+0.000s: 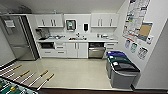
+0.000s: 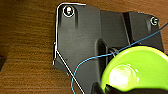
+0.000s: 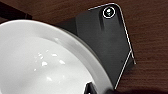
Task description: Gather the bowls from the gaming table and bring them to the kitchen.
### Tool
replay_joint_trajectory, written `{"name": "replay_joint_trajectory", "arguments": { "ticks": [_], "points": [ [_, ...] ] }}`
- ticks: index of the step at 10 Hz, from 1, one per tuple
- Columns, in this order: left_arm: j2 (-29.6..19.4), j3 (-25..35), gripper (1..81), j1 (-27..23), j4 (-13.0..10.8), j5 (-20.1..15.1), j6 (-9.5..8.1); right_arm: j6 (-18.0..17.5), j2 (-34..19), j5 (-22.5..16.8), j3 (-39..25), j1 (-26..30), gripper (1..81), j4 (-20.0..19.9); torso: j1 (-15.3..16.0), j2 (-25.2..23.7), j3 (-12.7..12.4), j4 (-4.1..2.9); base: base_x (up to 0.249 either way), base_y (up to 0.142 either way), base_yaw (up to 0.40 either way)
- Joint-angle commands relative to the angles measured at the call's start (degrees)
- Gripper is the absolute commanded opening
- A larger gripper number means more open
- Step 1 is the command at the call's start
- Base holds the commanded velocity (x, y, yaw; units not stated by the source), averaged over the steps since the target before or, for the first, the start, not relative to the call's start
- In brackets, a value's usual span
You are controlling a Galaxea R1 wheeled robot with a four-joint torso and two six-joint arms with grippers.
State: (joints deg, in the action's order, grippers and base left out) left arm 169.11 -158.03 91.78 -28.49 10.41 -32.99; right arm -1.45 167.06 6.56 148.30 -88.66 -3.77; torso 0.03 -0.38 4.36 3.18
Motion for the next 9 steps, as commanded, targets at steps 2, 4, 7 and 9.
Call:
{"name": "replay_joint_trajectory", "arguments": {
  "ticks": [2,4,7,9],
  "points": [
    [-0.35,-0.35,1.0,-1.91,0.28,-2.5,-0.15,0.22,-0.56,-2.87,-0.13,2.3,1.0,0.78,0.0,0.0,0.0,0.0,0.191,0.0,0.0],
    [-0.35,-0.35,1.0,-1.91,0.28,-2.59,-0.06,0.22,-0.39,-2.95,-0.13,2.3,1.0,0.87,0.0,0.0,0.0,0.0,0.191,0.0,0.0],
    [-0.35,-0.44,1.0,-1.91,0.19,-2.59,0.03,0.22,-0.39,-2.96,-0.13,2.22,1.0,0.87,0.02,0.0,0.0,0.0,0.191,0.0,0.0],
    [-0.35,-0.35,1.0,-1.91,0.28,-2.59,0.12,0.22,-0.21,-3.04,-0.13,2.21,1.0,0.95,0.02,0.0,0.0,0.0,0.191,0.0,0.0]
  ]
}}
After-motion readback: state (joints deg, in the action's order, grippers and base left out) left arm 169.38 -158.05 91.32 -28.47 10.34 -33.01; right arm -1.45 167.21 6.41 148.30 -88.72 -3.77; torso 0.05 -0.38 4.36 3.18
